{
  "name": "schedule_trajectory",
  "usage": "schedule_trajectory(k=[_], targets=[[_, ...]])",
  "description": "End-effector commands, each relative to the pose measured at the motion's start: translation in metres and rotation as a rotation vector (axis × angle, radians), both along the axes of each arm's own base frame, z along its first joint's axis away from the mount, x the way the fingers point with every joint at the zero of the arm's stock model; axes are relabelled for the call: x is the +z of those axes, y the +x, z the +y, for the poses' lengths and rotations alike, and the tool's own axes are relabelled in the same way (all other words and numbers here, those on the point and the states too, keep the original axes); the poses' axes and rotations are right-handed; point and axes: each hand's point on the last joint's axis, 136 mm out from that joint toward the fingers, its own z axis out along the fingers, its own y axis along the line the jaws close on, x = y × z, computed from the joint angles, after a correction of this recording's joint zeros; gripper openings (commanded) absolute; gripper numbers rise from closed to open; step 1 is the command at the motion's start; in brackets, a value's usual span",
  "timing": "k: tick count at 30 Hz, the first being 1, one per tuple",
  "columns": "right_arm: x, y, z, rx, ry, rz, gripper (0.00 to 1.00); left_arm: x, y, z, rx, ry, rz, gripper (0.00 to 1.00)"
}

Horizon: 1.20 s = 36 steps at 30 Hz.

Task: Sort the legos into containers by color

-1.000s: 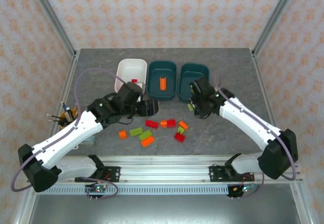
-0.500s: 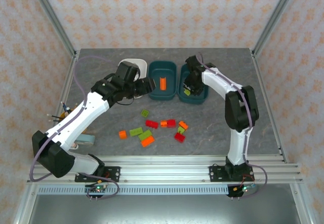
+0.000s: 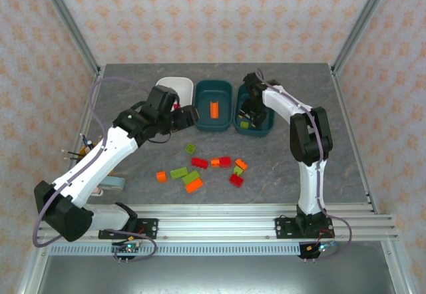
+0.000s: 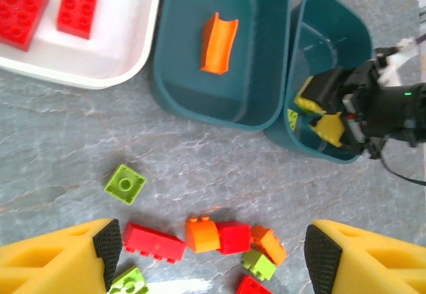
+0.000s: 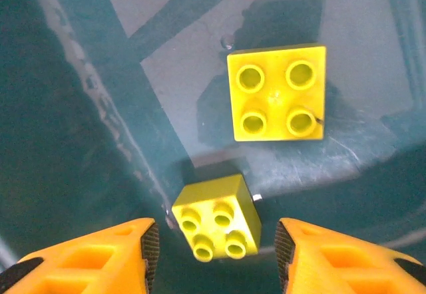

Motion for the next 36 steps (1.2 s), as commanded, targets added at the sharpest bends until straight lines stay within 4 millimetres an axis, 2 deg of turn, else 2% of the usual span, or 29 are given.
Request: schedule_trajectory(k=[1,5,8,10,12,13,16,19,21,25,31,36], targets=[[0.071,-0.001,-0.005,0.051,-0.034,-0.152,0.51,-0.011,-0.020,0.025,0.069,0.065,0.057,0.76],[0.120,-0.013,0.009,0.156,-0.050,-0.304,0.51,-0.017,-0.040,0.041,0.095,0.103,0.089,0.76],[0.146,-0.036,0.042,0.310,-0.009,-0.422,0.51,-0.027,-0.057,0.054,0.116,0.136,0.132,0.75],[0.166,-0.064,0.087,0.514,0.112,-0.541,0.51,-0.044,-0.074,0.066,0.131,0.180,0.195,0.75],[0.174,-0.102,0.127,0.697,0.236,-0.612,0.52,-0.067,-0.089,0.073,0.133,0.219,0.272,0.75],[0.174,-0.123,0.142,0.772,0.277,-0.623,0.52,-0.081,-0.095,0.072,0.121,0.223,0.310,0.75],[0.161,-0.172,0.169,0.915,0.335,-0.625,0.52,-0.118,-0.108,0.069,0.107,0.214,0.403,0.75],[0.155,-0.205,0.181,0.982,0.367,-0.681,0.53,-0.152,-0.119,0.072,0.112,0.212,0.497,0.75],[0.152,-0.214,0.182,0.981,0.377,-0.697,0.53,-0.167,-0.120,0.072,0.110,0.208,0.512,0.75],[0.137,-0.219,0.179,0.963,0.359,-0.642,0.54,-0.184,-0.113,0.071,0.094,0.205,0.507,0.73],[0.134,-0.218,0.177,0.964,0.333,-0.627,0.53,-0.197,-0.106,0.078,0.070,0.241,0.515,0.71],[0.132,-0.218,0.176,0.961,0.328,-0.615,0.53,-0.207,-0.107,0.089,0.084,0.272,0.542,0.60]])
